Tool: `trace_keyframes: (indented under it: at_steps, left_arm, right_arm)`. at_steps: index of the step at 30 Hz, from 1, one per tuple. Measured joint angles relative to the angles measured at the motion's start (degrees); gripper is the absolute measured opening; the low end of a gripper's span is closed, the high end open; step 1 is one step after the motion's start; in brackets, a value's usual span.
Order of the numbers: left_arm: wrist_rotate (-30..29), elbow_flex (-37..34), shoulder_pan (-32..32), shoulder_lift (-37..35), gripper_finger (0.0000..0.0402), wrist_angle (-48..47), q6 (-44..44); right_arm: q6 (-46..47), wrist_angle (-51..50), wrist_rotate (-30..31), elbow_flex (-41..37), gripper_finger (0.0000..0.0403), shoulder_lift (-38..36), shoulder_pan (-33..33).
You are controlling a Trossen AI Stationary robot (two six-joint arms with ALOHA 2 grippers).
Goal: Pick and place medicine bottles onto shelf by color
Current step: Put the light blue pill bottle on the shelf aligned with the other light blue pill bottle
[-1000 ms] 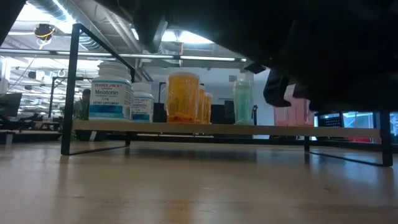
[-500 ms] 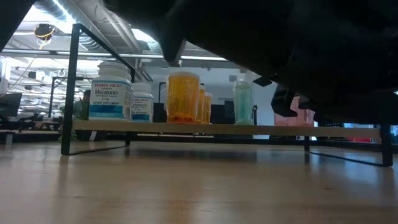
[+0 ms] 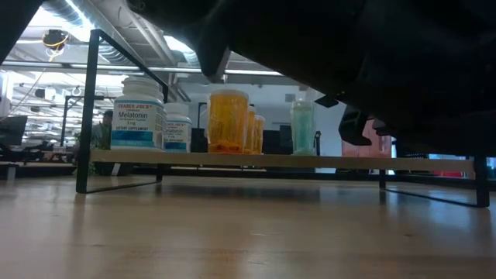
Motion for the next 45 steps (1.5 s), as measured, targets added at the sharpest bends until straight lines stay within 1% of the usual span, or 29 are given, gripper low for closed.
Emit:
trace_keyframes:
  at_steps: [5, 8, 11, 15, 18, 24, 29, 31, 33, 36, 39, 41, 43, 45]
  left_arm:
    - [-0.65, 0.00, -0.44, 0.00, 0.0099, 0.02, -0.04]
    - [-3.03, -0.02, -1.14, -0.29, 0.0099, -0.19, 0.02]
    - [-4.13, -0.02, -2.03, -1.03, 0.0099, -0.26, 0.02]
    - [-8.40, 0.02, -3.11, -2.01, 0.0098, -0.50, 0.03]
    - [-10.33, -0.04, -3.65, -2.77, 0.0098, -3.05, -0.85]
    - [-14.67, -0.04, -5.18, -6.99, 0.0098, -13.18, -6.46]
    - [-22.63, 0.05, -7.32, -11.23, 0.0098, -21.06, -8.96]
    - [-26.23, 0.03, -8.41, -13.26, 0.0098, -26.16, -11.61]
    - [-28.29, 0.04, -9.25, -14.95, 0.0098, -30.79, -15.37]
    - [-30.68, 0.02, -10.56, -17.22, 0.0097, -39.76, -23.21]
    - [-31.70, 0.03, -11.40, -18.30, 0.0097, -49.33, -34.20]
    - [-32.05, 0.02, -11.69, -18.34, 0.0097, -54.05, -41.00]
    - [-32.03, -0.03, -11.69, -18.34, 0.0097, -57.39, -45.42]
    - [-32.22, 0.02, -11.36, -17.69, 0.0097, -57.83, -46.90]
  right_arm:
    - [0.14, 0.00, 0.02, 0.00, 0.0204, 0.00, 0.00]
    - [0.14, -0.02, 0.02, 0.00, 0.0204, 0.00, -0.02]
    - [0.16, 0.00, 0.04, 0.00, 0.0204, 0.00, 0.00]
    - [0.16, 0.00, 0.07, 0.00, 0.0204, 0.00, -0.02]
    - [0.16, 0.01, 0.13, 0.00, 0.0204, 0.00, 0.00]
    - [0.17, 0.09, 0.12, 0.00, 0.0204, 0.00, 0.00]
    - [0.18, 0.21, 0.13, 0.00, 0.0204, 0.00, 0.00]
    - [0.18, 0.20, 0.11, 0.00, 0.0204, 0.00, 0.00]
    - [0.18, 0.24, 0.11, 0.00, 0.0204, 0.00, 0.00]
    - [0.18, 0.28, 0.11, 0.00, 0.0204, 0.00, 0.00]
    - [0.16, 0.43, 0.11, 0.00, 0.0204, 0.00, 0.00]
    - [0.21, 0.57, 0.11, 0.00, 0.0204, 0.00, 0.00]
    - [0.18, 0.57, 0.10, 0.00, 0.0204, 0.00, 0.00]
    - [0.14, 0.59, 0.11, 0.00, 0.0204, 0.00, 0.00]
